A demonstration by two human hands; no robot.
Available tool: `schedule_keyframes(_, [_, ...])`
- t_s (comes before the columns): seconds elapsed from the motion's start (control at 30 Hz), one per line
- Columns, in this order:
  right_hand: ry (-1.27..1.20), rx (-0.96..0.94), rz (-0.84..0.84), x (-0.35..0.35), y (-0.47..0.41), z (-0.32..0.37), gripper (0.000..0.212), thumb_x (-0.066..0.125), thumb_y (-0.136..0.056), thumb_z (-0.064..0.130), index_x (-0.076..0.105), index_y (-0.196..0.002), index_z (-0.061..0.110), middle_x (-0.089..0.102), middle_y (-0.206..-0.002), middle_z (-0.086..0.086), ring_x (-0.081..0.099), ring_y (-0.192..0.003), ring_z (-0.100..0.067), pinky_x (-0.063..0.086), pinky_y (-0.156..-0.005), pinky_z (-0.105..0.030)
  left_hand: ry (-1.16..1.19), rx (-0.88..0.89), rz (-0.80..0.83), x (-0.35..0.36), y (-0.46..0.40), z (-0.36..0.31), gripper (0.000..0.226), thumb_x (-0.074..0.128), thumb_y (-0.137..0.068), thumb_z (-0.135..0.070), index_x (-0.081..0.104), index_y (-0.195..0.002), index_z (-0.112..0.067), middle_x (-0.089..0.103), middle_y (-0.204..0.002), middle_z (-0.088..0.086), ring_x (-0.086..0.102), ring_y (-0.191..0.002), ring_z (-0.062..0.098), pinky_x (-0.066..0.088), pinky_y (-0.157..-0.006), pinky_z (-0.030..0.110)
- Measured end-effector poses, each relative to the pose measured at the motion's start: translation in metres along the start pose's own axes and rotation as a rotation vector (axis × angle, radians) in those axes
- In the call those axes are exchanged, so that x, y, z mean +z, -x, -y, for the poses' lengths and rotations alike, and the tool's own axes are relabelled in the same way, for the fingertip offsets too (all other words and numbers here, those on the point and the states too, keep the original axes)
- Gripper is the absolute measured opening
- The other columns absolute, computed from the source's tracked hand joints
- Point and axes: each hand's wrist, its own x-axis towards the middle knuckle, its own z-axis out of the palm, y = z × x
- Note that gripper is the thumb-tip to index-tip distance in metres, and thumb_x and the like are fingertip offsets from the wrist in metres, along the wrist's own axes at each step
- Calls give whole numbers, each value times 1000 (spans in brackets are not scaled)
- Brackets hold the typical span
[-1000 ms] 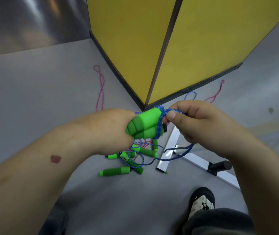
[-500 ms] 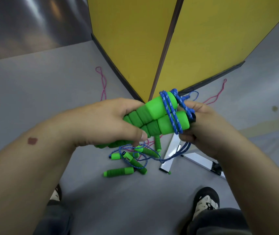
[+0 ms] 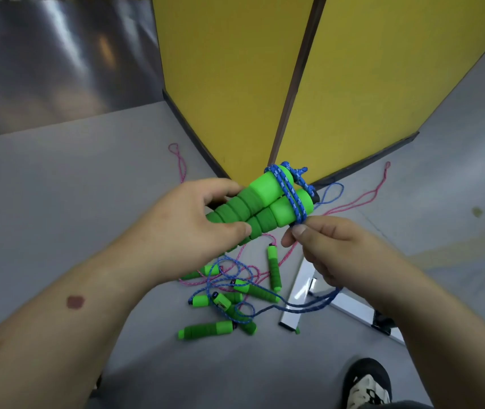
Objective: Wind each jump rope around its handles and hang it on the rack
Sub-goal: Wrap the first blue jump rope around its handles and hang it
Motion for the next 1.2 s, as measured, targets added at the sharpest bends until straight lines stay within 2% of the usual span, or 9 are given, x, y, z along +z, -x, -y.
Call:
schedule_keyframes(0.3, [171,-174,56,-7,14,14,36,52,-93,59,68,-97,27,42,-66,3,39,-60,-16,39,-61,-40,-303,50,-41,3,0,5,31,67,-89,-41,58,-118,-47,70,-89,-11,65,-78,6,55,-75,41])
schedule_keyframes(0.4, [124,-198,51,-8,17,18,27,53,-97,52,68,-101,29,42,-68,-1,38,-61,-17,36,-60,-39,-355,19,-34,5,1,3,40,67,-92,-41,53,-127,-52,71,-90,-14,66,-79,4,56,-76,37])
schedule_keyframes(0.53, [208,-288,-9,-7,17,20,24,52,-97,50,68,-95,33,49,-71,-13,42,-59,-16,40,-58,-34,-377,-10,39,6,4,-3,40,67,-93,-44,51,-128,-57,68,-81,-16,65,-72,3,55,-69,32])
schedule_keyframes(0.6, [221,-321,-41,-8,15,19,22,56,-97,47,69,-90,30,54,-70,-10,47,-60,-22,43,-58,-37,-387,-21,107,5,5,-7,40,70,-91,-43,53,-123,-59,68,-82,-17,64,-73,2,54,-68,30])
schedule_keyframes(0.67, [215,-344,-83,-9,12,17,20,63,-93,44,69,-82,28,52,-62,0,45,-56,-13,40,-55,-32,-414,-43,200,5,5,-10,47,73,-86,-39,53,-122,-61,68,-88,-17,66,-77,2,57,-72,32])
schedule_keyframes(0.8, [118,-370,-124,-8,11,17,28,74,-72,51,70,-70,24,56,-61,-7,47,-56,-14,38,-52,-35,-489,-75,356,3,7,-15,69,72,-74,-28,48,-123,-70,61,-98,-17,64,-88,3,58,-77,36])
schedule_keyframes(0.97, [-54,-352,-111,-13,6,16,33,86,-61,40,68,-65,12,52,-56,-8,46,-54,-14,36,-50,-28,-418,-104,484,-9,11,-25,68,74,-78,-21,54,-116,-74,73,-92,-13,71,-76,11,61,-68,44])
schedule_keyframes(1.1, [-170,-332,-41,-15,1,14,39,92,-60,37,68,-67,8,59,-59,-10,52,-55,-16,41,-51,-25,-385,-86,560,-14,13,-32,65,80,-81,-25,56,-120,-70,67,-88,-37,64,-70,-6,52,-61,23])
schedule_keyframes(1.2, [-372,-288,84,-14,-2,11,29,89,-53,33,70,-63,14,64,-57,-6,58,-49,-13,46,-49,-20,-303,-68,605,-14,15,-32,59,82,-81,-24,61,-117,-66,69,-85,-30,61,-64,-6,50,-62,22])
